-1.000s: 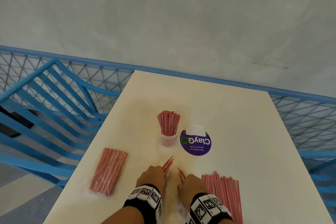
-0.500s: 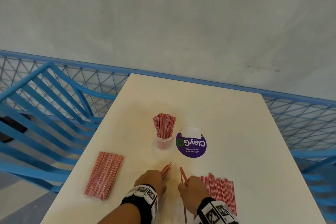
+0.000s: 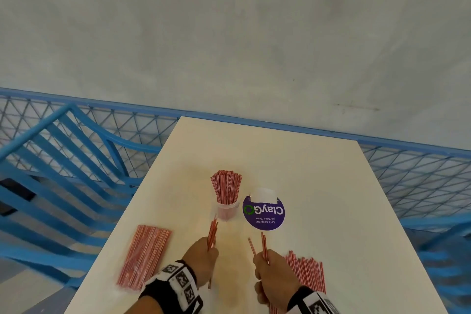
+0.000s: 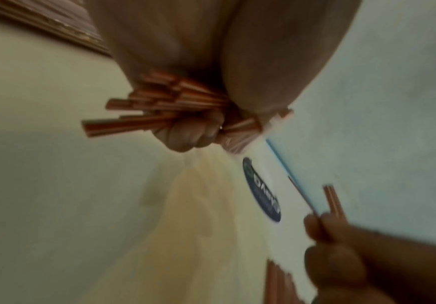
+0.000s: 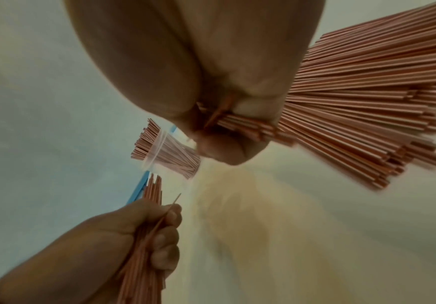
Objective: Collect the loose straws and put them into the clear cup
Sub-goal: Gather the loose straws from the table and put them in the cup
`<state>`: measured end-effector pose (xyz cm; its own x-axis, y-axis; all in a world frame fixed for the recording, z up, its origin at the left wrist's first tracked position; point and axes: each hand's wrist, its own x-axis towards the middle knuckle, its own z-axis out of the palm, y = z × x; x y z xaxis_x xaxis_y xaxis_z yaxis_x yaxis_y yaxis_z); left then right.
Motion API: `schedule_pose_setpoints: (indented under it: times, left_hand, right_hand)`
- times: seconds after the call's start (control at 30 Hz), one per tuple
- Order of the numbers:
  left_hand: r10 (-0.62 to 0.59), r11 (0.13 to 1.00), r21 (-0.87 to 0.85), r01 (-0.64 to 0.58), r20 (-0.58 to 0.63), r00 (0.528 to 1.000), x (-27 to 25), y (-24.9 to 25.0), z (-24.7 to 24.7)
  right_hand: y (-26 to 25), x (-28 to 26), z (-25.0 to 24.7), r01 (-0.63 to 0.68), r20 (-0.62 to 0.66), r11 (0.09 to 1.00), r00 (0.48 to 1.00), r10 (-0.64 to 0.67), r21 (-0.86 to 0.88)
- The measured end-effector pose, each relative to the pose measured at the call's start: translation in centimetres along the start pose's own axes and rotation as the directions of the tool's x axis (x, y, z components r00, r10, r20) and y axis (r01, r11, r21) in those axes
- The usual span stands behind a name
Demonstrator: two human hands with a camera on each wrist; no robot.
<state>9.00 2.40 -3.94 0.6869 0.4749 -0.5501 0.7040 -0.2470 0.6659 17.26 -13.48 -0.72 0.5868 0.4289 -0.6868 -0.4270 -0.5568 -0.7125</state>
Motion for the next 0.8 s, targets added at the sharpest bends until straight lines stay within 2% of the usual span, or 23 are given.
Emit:
schedule_pose_setpoints:
  times: [0.07,0.13,0.23,0.37,0.43,0.6,0.7,0.8]
  left_hand:
    - [-0.055,0.971,-0.232,0.056,0.012,0.998,-0.2,0.3,-0.4]
    - [-0.101,0.905,-0.413,0.100,0.019,0.995,-1.0,0.9,-0.6]
    - [-0.086,0.839,-0.538,0.082,0.018,0.996,-2.2,2.4,-0.2]
    - [-0.037,0.799,-0.600,0.029,-0.002,0.999,-3.1,4.2,0.7]
    - [0.018,0.821,-0.571,-0.029,-0.025,1.000,-3.4,4.7,0.9]
    - [0.184,0.912,-0.345,-0.222,-0.140,0.973,-3.8,5.2,1.0]
    - [0.198,0.932,-0.269,-0.242,-0.178,0.964,-3.7,5.5,1.0]
    - [0.193,0.932,-0.264,-0.246,-0.212,0.958,-3.5,5.4,0.7]
  right_hand:
    - [-0.4,-0.8,-0.2,0.002,0.024,0.998,1.000,-0.004,0.068]
    - [-0.4,-0.9,-0.1,0.032,0.012,0.999,0.999,-0.032,0.038]
    - [-0.5,-1.0,0.3,0.156,-0.065,0.965,0.983,-0.173,-0.213]
    - [-0.6,-1.8,1.0,0.243,-0.029,0.839,0.955,-0.294,-0.487]
    - [-0.7,-2.2,1.5,0.234,-0.031,0.779,0.951,-0.309,-0.582]
    - [-1.1,-2.4,2.2,0.225,-0.007,0.699,0.950,-0.312,-0.679]
    - [-1.2,-2.4,2.3,0.224,0.015,0.688,0.955,-0.296,-0.690]
    - [-1.3,-2.5,2.4,0.207,0.035,0.717,0.968,-0.247,-0.666]
